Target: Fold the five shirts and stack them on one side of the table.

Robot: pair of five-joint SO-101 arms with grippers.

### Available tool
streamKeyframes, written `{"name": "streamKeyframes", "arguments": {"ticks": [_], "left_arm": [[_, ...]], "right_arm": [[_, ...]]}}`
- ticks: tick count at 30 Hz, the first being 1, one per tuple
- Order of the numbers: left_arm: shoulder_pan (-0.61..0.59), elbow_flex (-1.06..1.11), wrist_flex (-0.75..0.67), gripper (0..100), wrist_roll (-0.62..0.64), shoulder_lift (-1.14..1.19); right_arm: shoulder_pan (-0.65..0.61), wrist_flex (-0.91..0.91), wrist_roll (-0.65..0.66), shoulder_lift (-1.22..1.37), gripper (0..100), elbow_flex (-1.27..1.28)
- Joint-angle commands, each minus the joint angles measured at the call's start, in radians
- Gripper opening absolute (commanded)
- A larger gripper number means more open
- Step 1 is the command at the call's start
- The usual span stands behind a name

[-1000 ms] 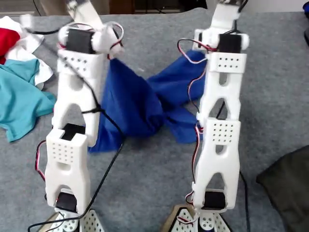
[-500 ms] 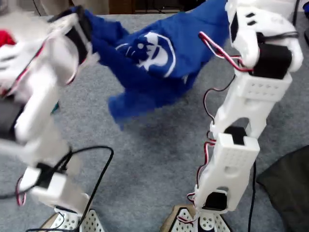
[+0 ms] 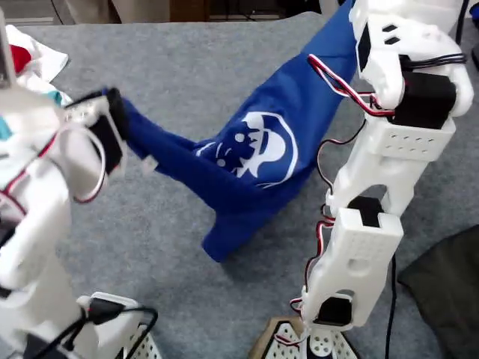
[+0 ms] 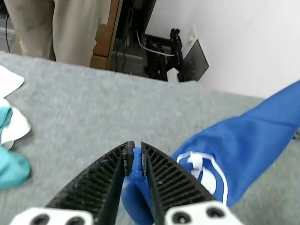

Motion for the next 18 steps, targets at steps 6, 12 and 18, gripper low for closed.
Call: {"name": "streamKeyframes", "arguments": {"ticks": [6,12,18], "left_arm": [[0.003,0.589,0.011,23,0.08,-0.269],[0.137,0.914,-0.003,25,0.138,-0.453],[0.014,0.971,-0.301,24,0.095,-0.361]], "right_arm": [[0.016,0.176,0.0,0.041,0.5,-0.001],[0.016,0.215,-0.002,0.131,0.5,-0.002],[0.016,0.288,-0.002,0.183,0.5,-0.002]]}}
